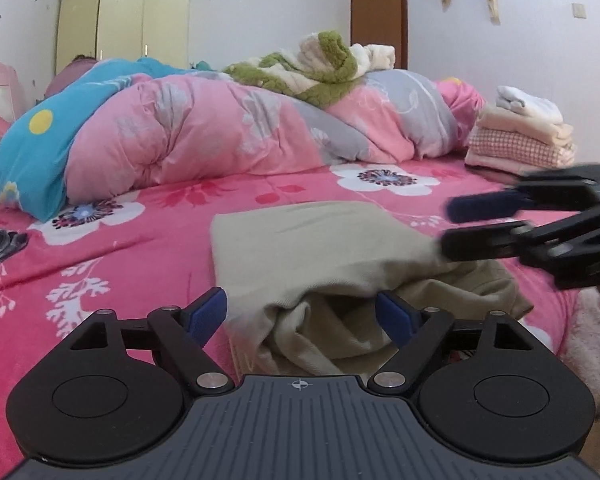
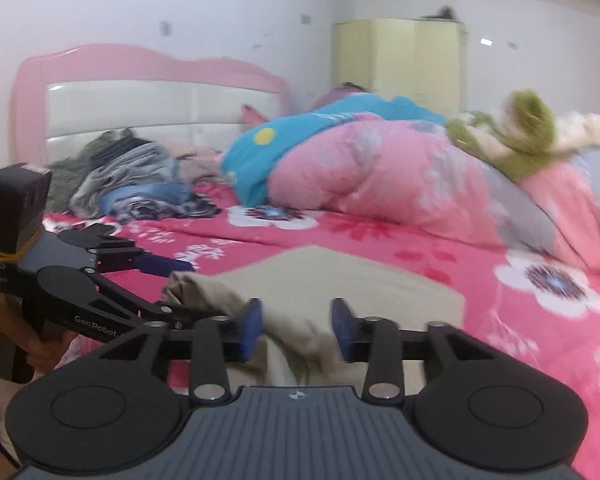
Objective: Fold clothes
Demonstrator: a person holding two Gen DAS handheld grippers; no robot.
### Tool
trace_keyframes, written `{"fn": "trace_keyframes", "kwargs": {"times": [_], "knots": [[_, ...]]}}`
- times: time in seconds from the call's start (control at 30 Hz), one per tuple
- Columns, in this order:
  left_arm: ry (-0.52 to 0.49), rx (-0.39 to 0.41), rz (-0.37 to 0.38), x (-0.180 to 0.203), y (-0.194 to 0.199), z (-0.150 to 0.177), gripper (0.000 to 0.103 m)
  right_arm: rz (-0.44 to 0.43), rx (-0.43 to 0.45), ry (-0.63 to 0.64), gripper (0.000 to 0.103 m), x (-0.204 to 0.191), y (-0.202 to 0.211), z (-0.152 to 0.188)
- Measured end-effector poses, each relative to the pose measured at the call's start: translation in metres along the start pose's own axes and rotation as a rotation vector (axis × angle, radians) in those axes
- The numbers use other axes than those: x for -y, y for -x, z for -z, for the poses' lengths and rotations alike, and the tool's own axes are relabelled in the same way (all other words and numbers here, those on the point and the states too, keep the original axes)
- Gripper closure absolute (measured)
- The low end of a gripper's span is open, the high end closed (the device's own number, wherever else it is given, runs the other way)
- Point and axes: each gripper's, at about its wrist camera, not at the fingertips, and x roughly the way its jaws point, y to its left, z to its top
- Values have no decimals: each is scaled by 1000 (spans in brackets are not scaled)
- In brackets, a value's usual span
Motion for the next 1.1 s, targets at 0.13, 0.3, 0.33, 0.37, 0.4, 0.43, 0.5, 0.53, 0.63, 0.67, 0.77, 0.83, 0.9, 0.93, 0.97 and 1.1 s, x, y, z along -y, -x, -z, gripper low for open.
{"fn": "trace_keyframes", "kwargs": {"times": [0.13, 0.3, 0.33, 0.37, 0.4, 0.43, 0.5, 0.53, 0.63, 0.67, 0.77, 0.83, 0.9, 0.93, 0.97, 1.1], "knots": [[-17, -19, -34, 4, -10, 1, 22, -12, -91, 110, 68, -2, -37, -5], [79, -48, -90, -17, -17, 5, 26, -57, -97, 56, 101, 5, -42, -9], [109, -49, -88, -23, -18, 7, 26, -63, -78, 49, 101, 6, -37, -10], [138, -51, -85, -28, -18, 8, 25, -70, -77, 46, 101, 6, -34, -8], [158, -52, -77, -31, -18, 9, 25, -75, -74, 43, 101, 6, -32, -3], [160, -49, -76, -31, -17, 11, 25, -68, -85, 45, 101, 5, -32, 1], [147, -39, -82, -29, -15, 10, 25, -37, -93, 47, 95, 4, -29, 7], [144, -35, -81, -29, -15, 10, 25, -26, -77, 32, 92, 4, -22, 7], [158, -32, -72, -31, -16, 10, 25, -31, -3, 14, 50, 3, 0, 4], [158, -30, -70, -31, -16, 10, 25, -41, 5, 34, 44, 2, 2, 4], [135, -25, -74, -31, -10, 10, 25, -29, -48, 118, 41, -7, -3, 4], [111, -13, -69, -30, 0, 10, 25, -31, -39, 132, 42, -9, 2, 3], [97, -3, -57, -31, 8, 11, 24, -70, -22, 121, 48, -9, 13, 1], [98, -1, -51, -32, 11, 11, 23, -96, -16, 119, 50, -9, 18, 1], [103, -1, -43, -33, 13, 10, 23, -116, -25, 135, 53, -12, 18, 4], [174, 11, -1, -41, 21, 7, 23, -161, -72, 242, 64, -31, 12, 17]]}}
